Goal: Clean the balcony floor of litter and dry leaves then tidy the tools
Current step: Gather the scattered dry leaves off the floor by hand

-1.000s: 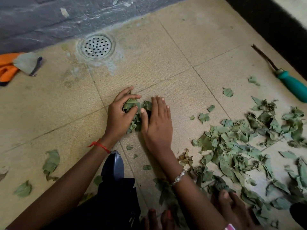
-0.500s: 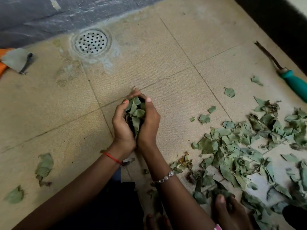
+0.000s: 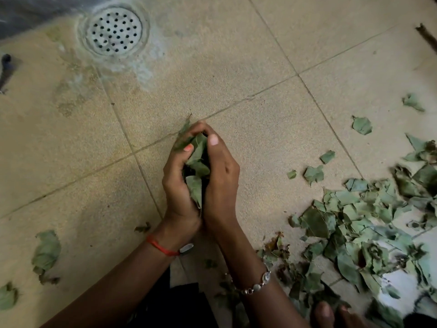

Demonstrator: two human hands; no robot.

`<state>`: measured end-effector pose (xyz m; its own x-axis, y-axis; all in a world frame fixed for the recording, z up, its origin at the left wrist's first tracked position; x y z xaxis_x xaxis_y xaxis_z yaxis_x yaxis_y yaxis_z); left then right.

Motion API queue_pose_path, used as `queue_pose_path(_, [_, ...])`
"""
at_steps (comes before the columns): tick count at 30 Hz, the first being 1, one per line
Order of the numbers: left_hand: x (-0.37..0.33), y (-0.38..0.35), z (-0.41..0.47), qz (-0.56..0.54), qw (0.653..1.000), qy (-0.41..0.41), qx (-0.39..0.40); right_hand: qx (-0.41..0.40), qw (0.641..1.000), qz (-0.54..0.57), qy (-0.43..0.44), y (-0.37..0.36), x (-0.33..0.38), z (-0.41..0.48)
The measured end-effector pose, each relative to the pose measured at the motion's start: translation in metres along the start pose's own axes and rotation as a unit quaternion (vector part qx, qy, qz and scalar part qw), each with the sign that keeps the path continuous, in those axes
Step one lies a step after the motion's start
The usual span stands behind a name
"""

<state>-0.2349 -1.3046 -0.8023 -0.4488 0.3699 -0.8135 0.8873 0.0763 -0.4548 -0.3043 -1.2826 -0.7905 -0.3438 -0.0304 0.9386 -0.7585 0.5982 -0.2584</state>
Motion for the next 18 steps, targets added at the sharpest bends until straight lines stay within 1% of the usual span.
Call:
queue_pose_path(1, [-0.002, 0.003, 0.003, 0.014, 1.000, -0.012, 0.005, 0.007, 1.000, -0.021, 0.001, 0.001, -0.009, 0.000])
queue_pose_path(2, [-0.009, 0.003, 0.001, 0.036, 0.998, -0.041, 0.019, 0.024, 0.999, -0.026, 0.011, -0.006, -0.004, 0.002])
queue_pose_path(4, [-0.017, 0.013, 0.005, 0.101, 0.991, -0.085, 0.033, 0.032, 0.995, -0.063, 0.069, -0.008, -0.003, -0.003])
queue_pose_path(6, [-0.025, 0.010, 0.001, 0.157, 0.976, -0.137, 0.065, 0.038, 0.988, -0.105, 0.105, -0.008, 0.001, -0.006])
queue_pose_path(7, [-0.031, 0.008, 0.001, 0.193, 0.966, -0.158, 0.068, 0.046, 0.986, -0.113, 0.112, -0.013, -0.002, -0.004])
queue_pose_path(9, [-0.036, 0.008, 0.003, 0.244, 0.950, -0.183, 0.070, 0.041, 0.976, -0.178, 0.118, -0.018, -0.005, -0.004])
queue_pose_path(11, [-0.035, 0.012, 0.016, 0.276, 0.942, -0.180, 0.067, 0.042, 0.961, -0.244, 0.123, -0.022, -0.008, 0.001])
queue_pose_path(13, [-0.035, 0.022, 0.025, 0.281, 0.947, -0.148, 0.036, 0.053, 0.932, -0.332, 0.137, -0.032, -0.007, 0.006])
queue_pose_path(15, [-0.036, 0.026, 0.030, 0.273, 0.953, -0.129, 0.019, 0.064, 0.911, -0.381, 0.145, -0.037, -0.008, 0.012])
queue_pose_path(17, [-0.037, 0.022, 0.030, 0.250, 0.959, -0.129, 0.031, 0.083, 0.911, -0.380, 0.134, -0.039, -0.009, 0.014])
queue_pose_path(18, [-0.037, 0.020, 0.027, 0.227, 0.964, -0.131, 0.042, 0.093, 0.920, -0.359, 0.126, -0.042, -0.009, 0.011])
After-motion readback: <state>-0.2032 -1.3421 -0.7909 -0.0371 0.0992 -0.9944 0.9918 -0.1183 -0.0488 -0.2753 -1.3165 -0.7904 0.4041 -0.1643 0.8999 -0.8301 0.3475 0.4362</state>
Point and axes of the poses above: each hand's wrist, its own z-axis towards the middle knuckle, its own y-axis out of the back of the hand, x = y × z, the point moved 9 cm from there along z, towards the middle knuckle, and after that the axes turned 1 degree about -z, right-handed, at the moved point
